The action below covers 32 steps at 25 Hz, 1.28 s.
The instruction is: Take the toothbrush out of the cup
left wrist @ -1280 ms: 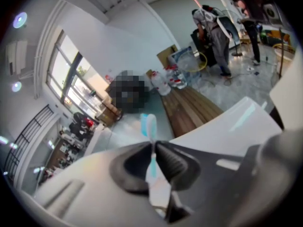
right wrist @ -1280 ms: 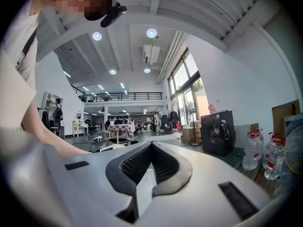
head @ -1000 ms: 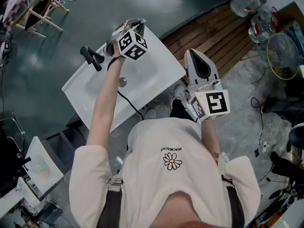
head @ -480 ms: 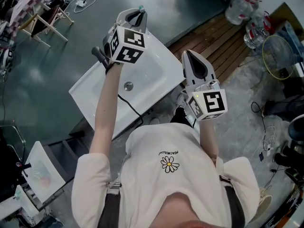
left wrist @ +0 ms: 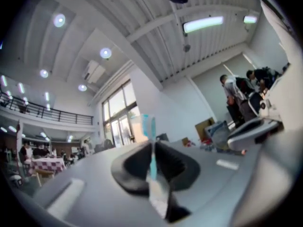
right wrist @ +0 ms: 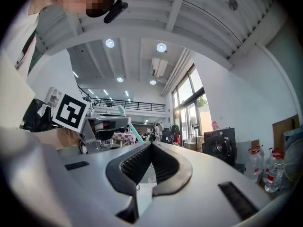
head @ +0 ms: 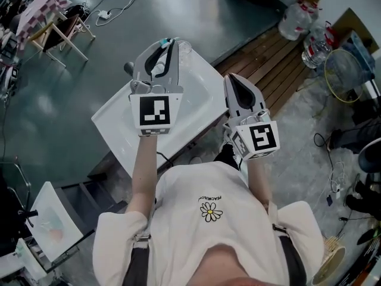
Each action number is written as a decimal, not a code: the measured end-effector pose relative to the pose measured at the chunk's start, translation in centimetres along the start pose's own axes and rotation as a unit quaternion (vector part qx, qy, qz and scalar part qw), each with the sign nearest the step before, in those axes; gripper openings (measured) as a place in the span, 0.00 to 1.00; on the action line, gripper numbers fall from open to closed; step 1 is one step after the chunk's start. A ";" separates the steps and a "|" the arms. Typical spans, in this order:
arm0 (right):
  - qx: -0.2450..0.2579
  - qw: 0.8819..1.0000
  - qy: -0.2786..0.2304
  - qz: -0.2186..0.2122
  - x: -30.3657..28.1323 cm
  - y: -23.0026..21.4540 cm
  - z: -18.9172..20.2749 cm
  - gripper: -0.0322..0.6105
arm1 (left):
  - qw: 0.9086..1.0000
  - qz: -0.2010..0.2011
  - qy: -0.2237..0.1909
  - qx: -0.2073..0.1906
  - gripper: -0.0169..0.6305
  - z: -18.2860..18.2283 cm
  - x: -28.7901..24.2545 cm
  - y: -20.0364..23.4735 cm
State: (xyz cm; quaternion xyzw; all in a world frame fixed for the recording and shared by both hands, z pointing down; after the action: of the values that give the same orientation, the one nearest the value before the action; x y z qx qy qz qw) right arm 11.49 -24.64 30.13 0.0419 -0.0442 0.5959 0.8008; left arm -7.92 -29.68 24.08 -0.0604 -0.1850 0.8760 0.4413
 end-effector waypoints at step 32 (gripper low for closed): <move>0.004 1.000 0.000 0.027 2.5 4.6 0.4 0.05 | 0.986 -0.099 -0.086 0.104 0.07 3.8 10.7 -3.9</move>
State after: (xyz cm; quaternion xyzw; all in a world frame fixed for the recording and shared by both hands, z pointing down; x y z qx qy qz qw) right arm 7.77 -20.96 30.94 0.0444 -0.0431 0.6172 0.7843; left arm -12.47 -20.13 29.69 0.0804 -0.1352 0.8442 0.5124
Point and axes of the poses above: the fingertips, and each gripper's own axes: x backward along the fingers, y to its left, z out of its underside, the point moved 8 cm from there along x, backward along the fingers, and after that the axes turned 14 degrees about z, right-handed, at the moved point
